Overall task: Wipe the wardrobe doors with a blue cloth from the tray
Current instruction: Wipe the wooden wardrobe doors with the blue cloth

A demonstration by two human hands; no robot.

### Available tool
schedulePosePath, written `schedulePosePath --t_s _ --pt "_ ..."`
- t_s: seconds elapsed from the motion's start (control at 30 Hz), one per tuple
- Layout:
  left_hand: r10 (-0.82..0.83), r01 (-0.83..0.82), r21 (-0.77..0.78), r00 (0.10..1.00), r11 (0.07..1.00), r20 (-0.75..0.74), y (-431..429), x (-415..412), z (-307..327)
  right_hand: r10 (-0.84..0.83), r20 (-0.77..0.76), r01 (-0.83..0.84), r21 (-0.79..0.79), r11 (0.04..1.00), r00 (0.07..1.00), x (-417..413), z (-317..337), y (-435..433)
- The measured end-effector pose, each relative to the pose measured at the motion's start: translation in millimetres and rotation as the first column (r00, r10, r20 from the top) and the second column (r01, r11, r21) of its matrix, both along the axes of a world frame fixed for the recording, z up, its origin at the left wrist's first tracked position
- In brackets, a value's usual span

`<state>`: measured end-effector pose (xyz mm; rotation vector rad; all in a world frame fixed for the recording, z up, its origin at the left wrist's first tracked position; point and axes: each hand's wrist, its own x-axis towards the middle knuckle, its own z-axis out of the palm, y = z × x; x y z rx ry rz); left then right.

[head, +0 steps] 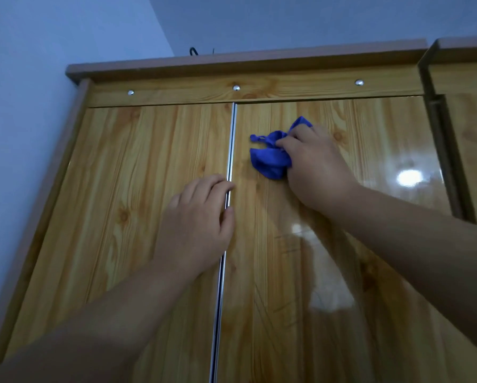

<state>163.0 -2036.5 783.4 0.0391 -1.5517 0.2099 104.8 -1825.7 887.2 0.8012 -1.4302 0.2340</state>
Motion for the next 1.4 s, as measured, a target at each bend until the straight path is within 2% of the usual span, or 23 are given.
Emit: schedulePosePath --t_s 0.13,0.2,0.3,0.37,0.47,0.6,0.73,0.83,0.93,1.0,1.07,1.13,1.2,1.27,1.4 --pt "0.047 -0.05 -0.046 0.997 0.998 -0.059 -8.6 -12.7 -5.4 0.047 -0.041 -0.043 0.084 0.996 0.998 2.6 -59.8 -15.7" --pt "0.048 -0.052 -0.065 0.997 0.996 -0.057 -11.8 -15.0 -6.1 0.061 -0.054 -0.046 0.242 0.969 0.997 3.0 -109.3 -22.8" --pt "0.044 -0.048 -0.06 0.997 0.997 -0.062 -12.2 -17.3 -6.9 0.093 -0.067 -0.05 0.476 0.878 0.993 -0.5 -174.2 -26.9" --pt "0.055 -0.059 -0.055 0.997 0.997 -0.063 -11.2 -17.7 -7.6 0.123 -0.099 -0.049 0.549 0.834 0.988 -4.7 -183.3 -23.2" --pt "0.069 -0.071 -0.049 0.996 0.996 -0.052 -10.6 -16.8 -7.6 0.115 -0.152 0.0 0.602 0.798 0.982 -11.2 -156.0 -11.9" --pt "0.072 -0.073 -0.044 0.997 0.996 -0.018 -10.1 -12.0 -7.5 0.072 -0.177 0.019 0.465 0.885 0.982 -16.0 -94.4 19.0" --pt "0.069 -0.07 -0.049 0.997 0.996 -0.019 -10.5 -12.6 -8.3 -0.051 -0.102 0.062 0.107 0.992 0.993 -26.9 -21.8 62.2" --pt "0.056 -0.058 -0.034 0.997 0.998 -0.05 -9.8 -16.3 -9.4 -0.063 -0.015 0.061 -0.131 0.99 0.998 -33.8 18.4 82.5" --pt "0.068 -0.069 -0.023 0.996 0.997 -0.064 -7.1 -19.3 -11.6 -0.076 0.028 0.08 -0.232 0.969 0.997 -25.3 21.0 69.0" --pt "0.059 -0.06 -0.018 0.997 0.998 -0.045 -6.9 -18.7 -10.7 -0.094 -0.002 0.092 -0.152 0.984 0.996 -11.3 -6.8 47.5" --pt "0.047 -0.047 -0.005 0.999 0.999 -0.027 -7.9 -16.1 -9.6 -0.07 -0.017 0.071 0.066 0.995 0.997 -0.1 -55.8 21.0" --pt "0.036 -0.036 -0.008 0.999 0.999 -0.02 -7.1 -14.0 -9.4 -0.034 -0.004 0.034 0.325 0.945 0.999 7.7 -115.8 -3.4" --pt "0.027 -0.027 0.002 1.0 1.0 -0.01 -4.0 -12.5 -10.3 0.033 0.013 -0.035 0.486 0.873 0.999 8.4 -162.8 -13.6" --pt "0.029 -0.029 0.013 1.0 1.0 0.001 -1.6 -11.4 -11.3 0.07 0.004 -0.061 0.555 0.83 0.998 4.2 -179.2 -10.9" --pt "0.054 -0.054 -0.003 0.998 0.999 0.03 -3.1 -8.0 -10.6 0.062 -0.084 -0.002 0.576 0.817 0.995 -8.6 -142.4 19.2"
